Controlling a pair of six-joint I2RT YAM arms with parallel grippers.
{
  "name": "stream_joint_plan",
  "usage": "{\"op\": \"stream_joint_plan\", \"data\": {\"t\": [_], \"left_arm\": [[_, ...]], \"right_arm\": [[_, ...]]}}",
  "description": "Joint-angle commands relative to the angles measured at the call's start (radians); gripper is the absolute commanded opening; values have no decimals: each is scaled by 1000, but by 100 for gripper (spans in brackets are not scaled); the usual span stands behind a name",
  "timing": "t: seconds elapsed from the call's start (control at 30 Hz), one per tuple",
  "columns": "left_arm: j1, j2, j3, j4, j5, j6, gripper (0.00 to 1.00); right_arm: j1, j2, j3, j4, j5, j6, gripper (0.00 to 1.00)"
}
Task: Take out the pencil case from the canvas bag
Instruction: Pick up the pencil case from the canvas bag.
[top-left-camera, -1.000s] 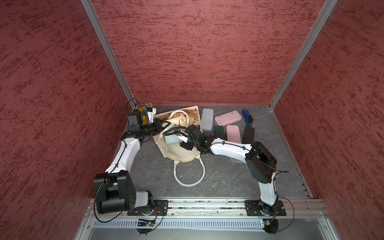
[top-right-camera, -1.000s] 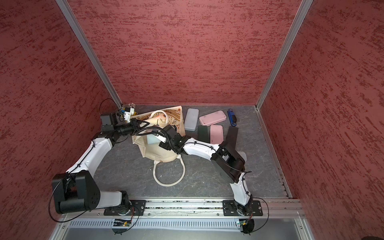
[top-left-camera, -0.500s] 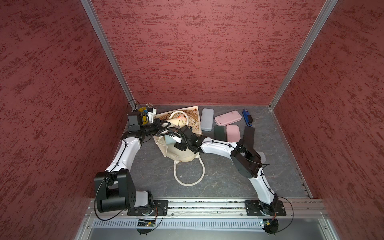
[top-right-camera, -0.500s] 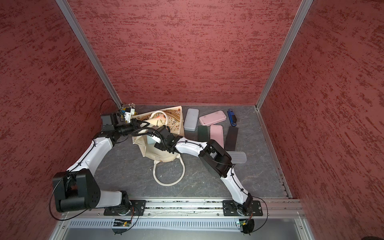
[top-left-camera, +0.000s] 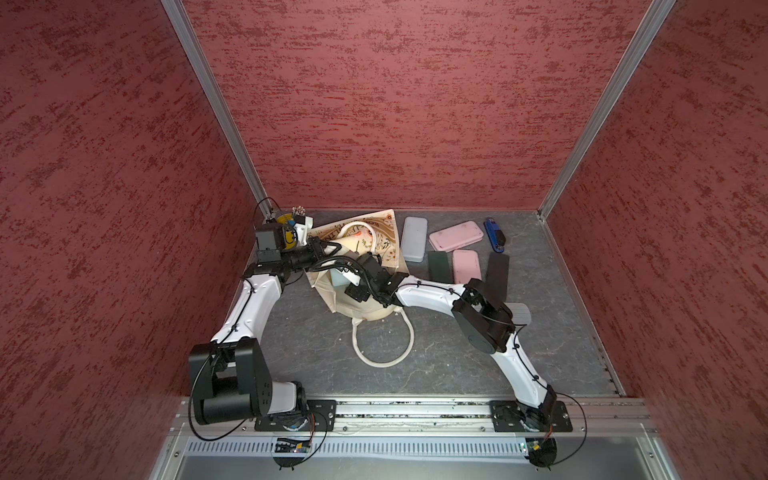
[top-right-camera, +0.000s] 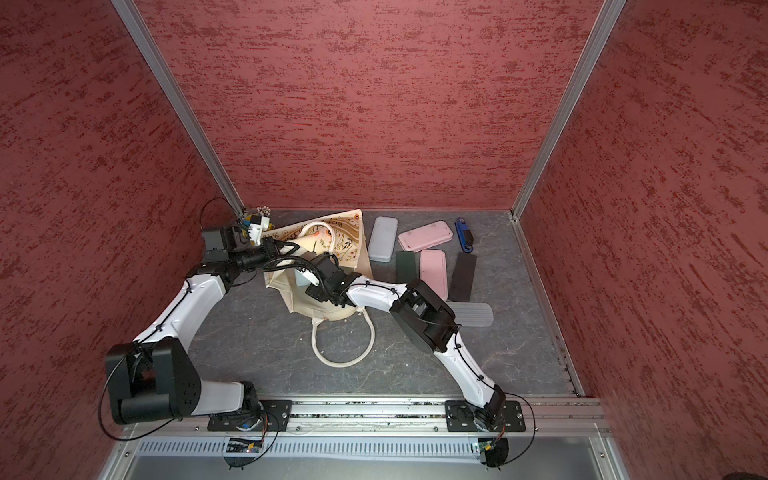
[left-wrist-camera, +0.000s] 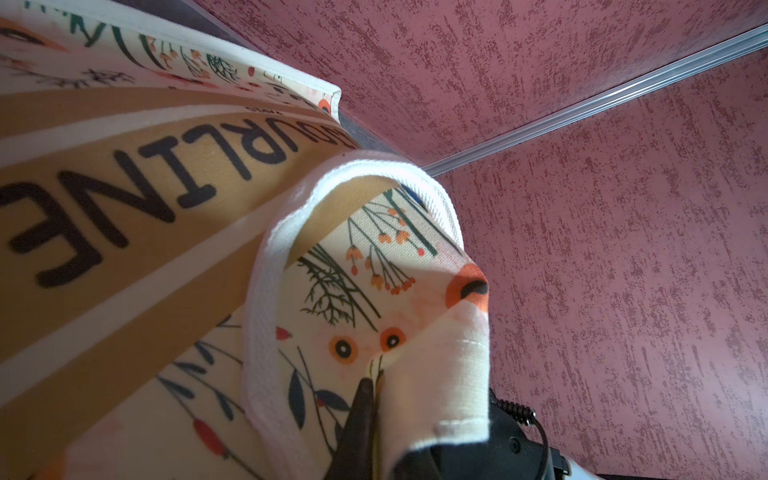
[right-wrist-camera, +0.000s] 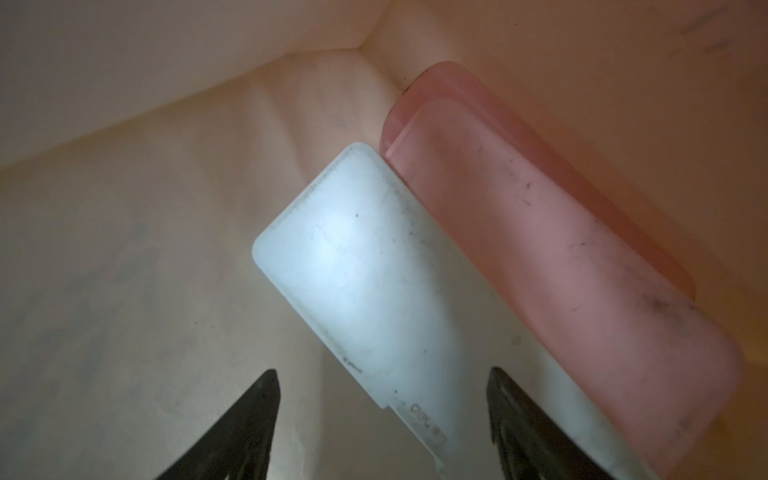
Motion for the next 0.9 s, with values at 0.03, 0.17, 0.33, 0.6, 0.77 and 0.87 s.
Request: {"op": "stream_joint_plan", "data": {"t": [0.03,0.17,0.33,0.6,0.77,0.87], "left_arm": [[-8,-1,-10,19,17,-13,3],[-8,-4,-12,22,15,-12,3],[-9,-6,-13,25,15,-14,3],[-9,-9,-17,39,22,-22,3],[-16,-9,-18,42,28,-23,3],[-19,-8,-18,42,27,-20,3]], "right_arm": [[-4,32,42,32,24,27,84],[-8,51,63,32,23,29,84],[-14,27,-1,114,32,50,85],[-30,-29,-151,289,16,8,89],[-44,-42,-200,361,-35,-44,92],[-51,-60,-245,427,-77,-62,92]]}}
